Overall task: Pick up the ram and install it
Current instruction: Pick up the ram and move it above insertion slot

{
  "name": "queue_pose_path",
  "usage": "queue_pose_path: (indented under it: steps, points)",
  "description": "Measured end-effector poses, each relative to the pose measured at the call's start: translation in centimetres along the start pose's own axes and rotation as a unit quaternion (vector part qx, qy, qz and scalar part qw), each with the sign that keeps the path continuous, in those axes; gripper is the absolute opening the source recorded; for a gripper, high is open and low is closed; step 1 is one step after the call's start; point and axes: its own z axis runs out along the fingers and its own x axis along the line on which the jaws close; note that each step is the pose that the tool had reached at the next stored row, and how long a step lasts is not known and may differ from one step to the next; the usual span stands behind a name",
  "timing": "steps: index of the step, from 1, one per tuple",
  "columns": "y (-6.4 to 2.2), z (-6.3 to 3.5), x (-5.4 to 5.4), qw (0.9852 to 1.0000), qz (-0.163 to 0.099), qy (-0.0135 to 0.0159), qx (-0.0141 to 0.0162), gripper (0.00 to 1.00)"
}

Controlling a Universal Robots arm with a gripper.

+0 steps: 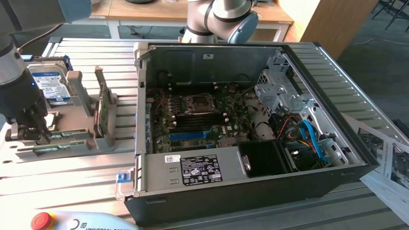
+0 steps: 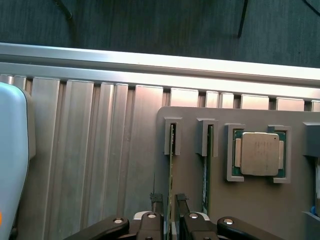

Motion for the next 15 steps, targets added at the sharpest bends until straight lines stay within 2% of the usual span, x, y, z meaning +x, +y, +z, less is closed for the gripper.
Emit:
queue_pose_path:
  steps: [2, 7, 15]
  points:
    - [0.01, -0.01, 0.0, 1.0, 0.0, 0.0001, 0.0007, 0.24]
    - [0.01, 0.01, 0.0, 0.9999, 0.0, 0.0007, 0.01, 0.24]
    - [0.01, 0.01, 0.0, 0.9999, 0.0, 0.0007, 0.0101, 0.24]
